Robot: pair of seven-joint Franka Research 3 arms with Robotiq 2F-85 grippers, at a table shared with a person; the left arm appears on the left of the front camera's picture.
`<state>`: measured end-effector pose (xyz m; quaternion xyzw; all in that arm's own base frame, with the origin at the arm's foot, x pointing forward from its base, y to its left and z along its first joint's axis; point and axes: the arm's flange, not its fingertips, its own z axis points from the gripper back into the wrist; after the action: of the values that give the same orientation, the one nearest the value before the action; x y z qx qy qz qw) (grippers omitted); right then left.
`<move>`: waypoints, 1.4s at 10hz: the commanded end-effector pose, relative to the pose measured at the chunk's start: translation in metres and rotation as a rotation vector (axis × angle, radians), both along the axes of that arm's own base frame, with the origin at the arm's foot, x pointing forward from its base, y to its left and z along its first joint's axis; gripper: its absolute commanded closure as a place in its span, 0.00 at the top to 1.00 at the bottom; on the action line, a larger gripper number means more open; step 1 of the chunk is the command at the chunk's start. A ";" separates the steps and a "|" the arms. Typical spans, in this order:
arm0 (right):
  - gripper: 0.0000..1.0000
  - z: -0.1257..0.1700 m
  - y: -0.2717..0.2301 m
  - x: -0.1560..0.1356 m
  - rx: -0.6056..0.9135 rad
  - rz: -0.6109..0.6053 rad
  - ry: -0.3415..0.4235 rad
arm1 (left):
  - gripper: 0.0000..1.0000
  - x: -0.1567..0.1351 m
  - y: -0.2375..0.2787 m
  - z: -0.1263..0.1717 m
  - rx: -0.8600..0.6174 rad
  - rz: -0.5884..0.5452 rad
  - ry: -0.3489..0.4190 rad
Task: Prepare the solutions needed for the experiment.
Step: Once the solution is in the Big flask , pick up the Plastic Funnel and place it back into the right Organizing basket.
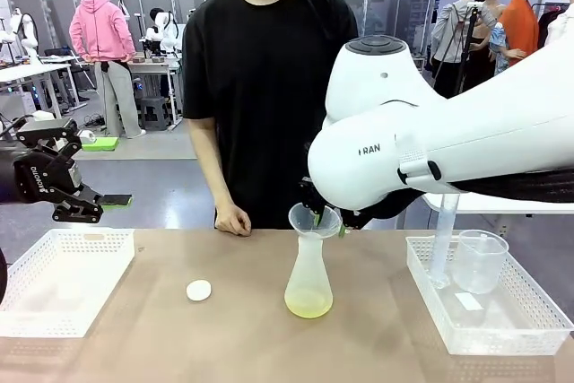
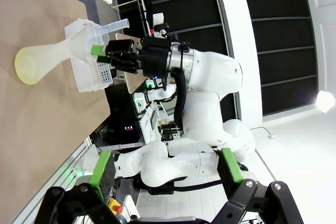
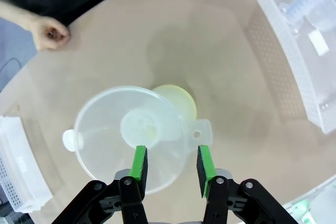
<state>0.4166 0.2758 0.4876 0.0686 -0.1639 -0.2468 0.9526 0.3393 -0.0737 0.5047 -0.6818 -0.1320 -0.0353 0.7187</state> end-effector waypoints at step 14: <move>0.30 -0.027 0.011 0.007 0.112 -0.124 0.008 | 1.00 0.000 -0.003 0.003 -0.027 0.000 0.001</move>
<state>0.4259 0.2831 0.4656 0.1000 -0.1371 -0.3022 0.9380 0.3393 -0.0737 0.5047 -0.6818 -0.1321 -0.0353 0.7187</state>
